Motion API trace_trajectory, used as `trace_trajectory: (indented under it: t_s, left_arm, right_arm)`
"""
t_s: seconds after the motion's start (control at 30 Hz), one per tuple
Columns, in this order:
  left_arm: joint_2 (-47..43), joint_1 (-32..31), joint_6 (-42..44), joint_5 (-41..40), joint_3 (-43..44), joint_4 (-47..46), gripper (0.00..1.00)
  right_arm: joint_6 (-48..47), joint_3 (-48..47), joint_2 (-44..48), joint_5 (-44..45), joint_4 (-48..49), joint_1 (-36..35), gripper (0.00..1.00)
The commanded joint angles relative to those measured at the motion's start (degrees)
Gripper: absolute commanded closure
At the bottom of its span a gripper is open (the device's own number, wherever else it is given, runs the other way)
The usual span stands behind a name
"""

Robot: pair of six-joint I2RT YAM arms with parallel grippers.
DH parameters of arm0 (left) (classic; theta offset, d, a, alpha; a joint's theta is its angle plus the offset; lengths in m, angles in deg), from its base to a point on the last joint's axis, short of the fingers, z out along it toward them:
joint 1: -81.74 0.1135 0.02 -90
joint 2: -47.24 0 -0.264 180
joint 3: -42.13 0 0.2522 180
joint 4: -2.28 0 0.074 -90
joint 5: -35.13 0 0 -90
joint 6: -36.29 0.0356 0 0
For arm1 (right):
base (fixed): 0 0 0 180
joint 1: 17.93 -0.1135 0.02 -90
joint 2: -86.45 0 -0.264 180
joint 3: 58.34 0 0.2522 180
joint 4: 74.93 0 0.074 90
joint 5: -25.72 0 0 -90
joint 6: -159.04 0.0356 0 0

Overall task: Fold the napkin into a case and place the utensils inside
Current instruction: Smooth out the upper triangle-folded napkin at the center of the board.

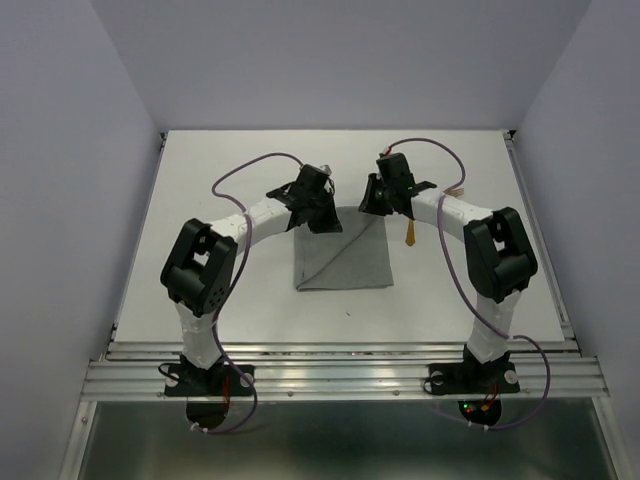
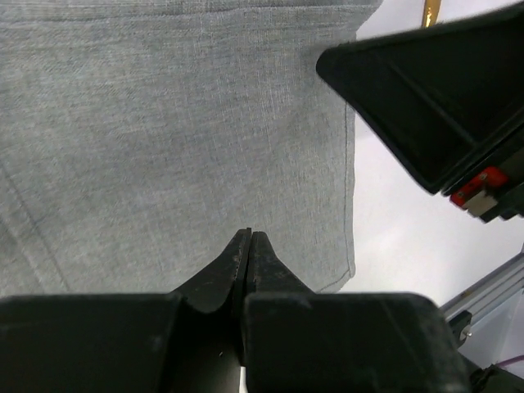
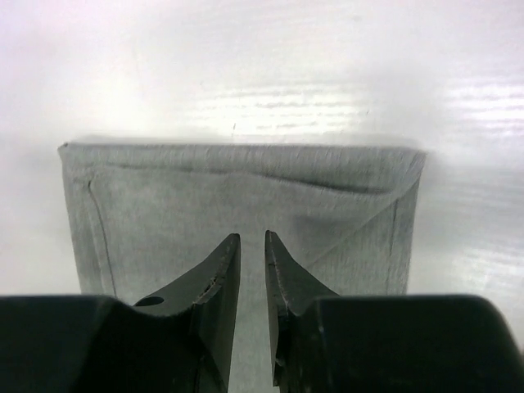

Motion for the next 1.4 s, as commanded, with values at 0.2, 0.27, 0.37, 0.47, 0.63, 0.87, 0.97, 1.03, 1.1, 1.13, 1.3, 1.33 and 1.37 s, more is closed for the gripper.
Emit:
trace_trajectory:
  t_s: [0.2, 0.27, 0.37, 0.47, 0.63, 0.87, 0.97, 1.03, 1.1, 1.13, 1.3, 1.33, 1.37]
  left_arm:
    - [9.5, -0.1, -0.1, 0.9, 4.6, -0.3, 1.00]
    - [11.0, -0.1, 0.3, 0.7, 5.0, 0.2, 1.00]
    - [10.9, -0.1, 0.5, 0.1, 4.6, 0.2, 1.00]
    - [9.3, -0.1, 1.1, -1.1, 4.5, 1.0, 1.00]
    - [4.1, -0.3, 3.8, -6.4, 4.8, 5.2, 1.00]
    - [-5.9, -0.2, 4.4, -9.2, -2.3, 6.7, 1.00]
    - [-9.9, -0.3, 4.3, -9.0, -8.7, 6.8, 1.00]
    - [-12.1, -0.3, 4.3, -8.3, -11.6, 6.6, 1.00]
    - [-14.2, -0.3, 4.2, -7.3, -15.9, 5.7, 1.00]
    - [-14.9, -0.2, 4.2, -6.9, -17.3, 5.3, 1.00]
    - [-16.2, -0.3, 3.2, -5.8, -22.7, 3.8, 1.00]
    - [-15.8, -0.3, 2.5, -5.8, -23.2, 3.6, 1.00]
    - [-15.6, -0.3, 2.1, -6.2, -23.5, 3.6, 1.00]
  right_arm:
    - [-1.9, -8.0, -8.4, 3.0, -2.5, 2.8, 0.80]
    - [-2.8, -9.4, -10.5, 3.8, -3.3, 2.8, 0.80]
    - [-3.1, -9.7, -11.4, 4.1, -3.6, 2.8, 0.80]
    - [-3.5, -9.6, -10.1, 4.3, -4.4, 2.8, 0.80]
    - [-3.1, -7.7, -4.7, 4.5, -4.3, 2.8, 0.79]
    - [-0.2, -2.7, 0.0, -0.8, -0.6, 2.8, 0.80]
    - [0.6, -0.8, 0.9, -2.3, 0.4, 2.8, 0.80]
    - [1.2, 0.0, 1.0, -3.1, 0.5, 2.3, 0.80]
    - [1.9, 0.6, 1.0, -4.1, 0.9, 2.3, 0.80]
    - [2.1, 0.7, 1.0, -4.3, 1.1, 1.8, 0.80]
    - [2.4, 0.7, 0.1, -4.2, 1.2, 1.8, 0.80]
    - [2.4, 0.6, 0.0, -4.2, 1.2, 1.8, 0.80]
    - [2.4, 0.4, -0.2, -4.1, 1.1, 1.8, 0.80]
